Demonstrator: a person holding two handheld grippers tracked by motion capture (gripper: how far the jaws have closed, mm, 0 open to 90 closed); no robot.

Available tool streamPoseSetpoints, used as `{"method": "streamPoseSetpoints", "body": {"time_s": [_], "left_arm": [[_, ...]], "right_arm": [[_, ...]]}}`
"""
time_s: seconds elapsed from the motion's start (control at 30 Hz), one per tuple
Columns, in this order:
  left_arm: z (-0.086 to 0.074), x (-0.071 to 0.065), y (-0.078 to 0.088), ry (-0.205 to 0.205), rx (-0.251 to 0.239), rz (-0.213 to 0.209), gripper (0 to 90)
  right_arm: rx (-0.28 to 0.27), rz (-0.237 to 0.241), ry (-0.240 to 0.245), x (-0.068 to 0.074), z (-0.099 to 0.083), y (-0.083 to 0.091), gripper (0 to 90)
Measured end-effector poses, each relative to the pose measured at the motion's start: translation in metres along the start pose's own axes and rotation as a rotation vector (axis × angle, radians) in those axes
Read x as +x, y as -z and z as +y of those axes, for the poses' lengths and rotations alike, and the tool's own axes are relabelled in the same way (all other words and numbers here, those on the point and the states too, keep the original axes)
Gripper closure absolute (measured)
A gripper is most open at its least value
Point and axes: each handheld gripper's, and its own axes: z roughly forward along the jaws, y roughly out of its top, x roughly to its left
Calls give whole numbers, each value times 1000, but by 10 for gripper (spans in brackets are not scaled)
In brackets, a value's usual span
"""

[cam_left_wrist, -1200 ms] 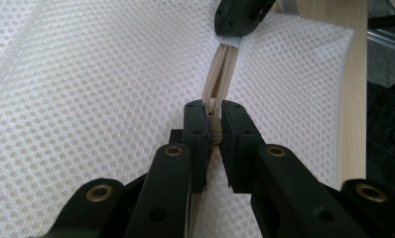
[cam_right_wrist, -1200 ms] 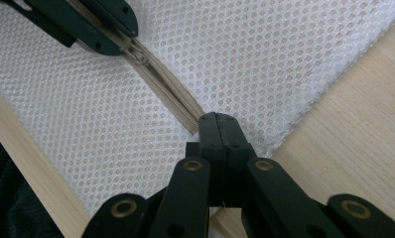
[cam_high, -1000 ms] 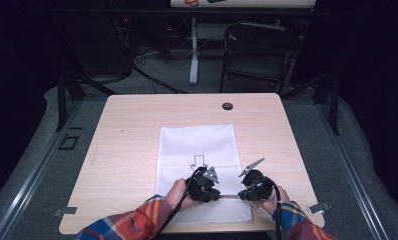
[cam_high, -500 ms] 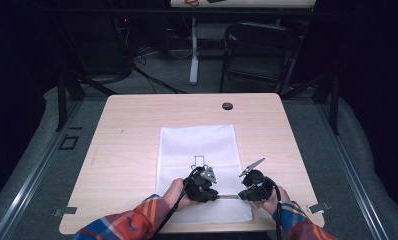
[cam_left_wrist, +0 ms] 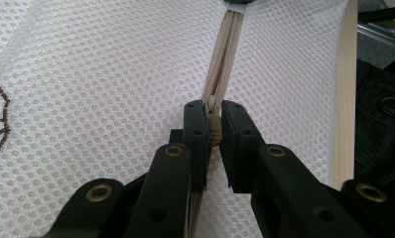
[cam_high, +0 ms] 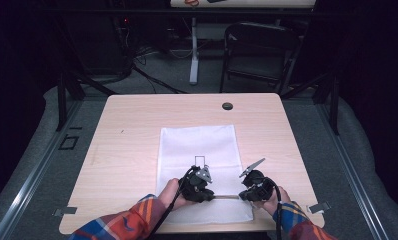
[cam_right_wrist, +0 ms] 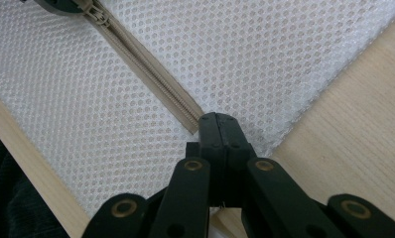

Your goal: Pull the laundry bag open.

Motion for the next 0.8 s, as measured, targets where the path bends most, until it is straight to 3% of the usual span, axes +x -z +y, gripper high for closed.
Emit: {"method": "streamPoseSetpoints", "body": {"time_s": [0.13,0.17,0.33,0.43,0.8], "left_arm": [[0,1,0,-1,6,2,818],[0,1,0,-4,3,-4,818],[0,2,-1,-1,5,-4,818],[0,1,-1,-4,4,-6,818],[-5,3,4,4,4,-21,819]], "right_arm": [[10,-4,5,0,0,1,900],[-9,-5,-14,2,-1,-1,900],[17,-12,1,2,-2,1,900],[0,-15,-18,4,-3,0,900],[11,-11,-5,2,-3,2,900]]}}
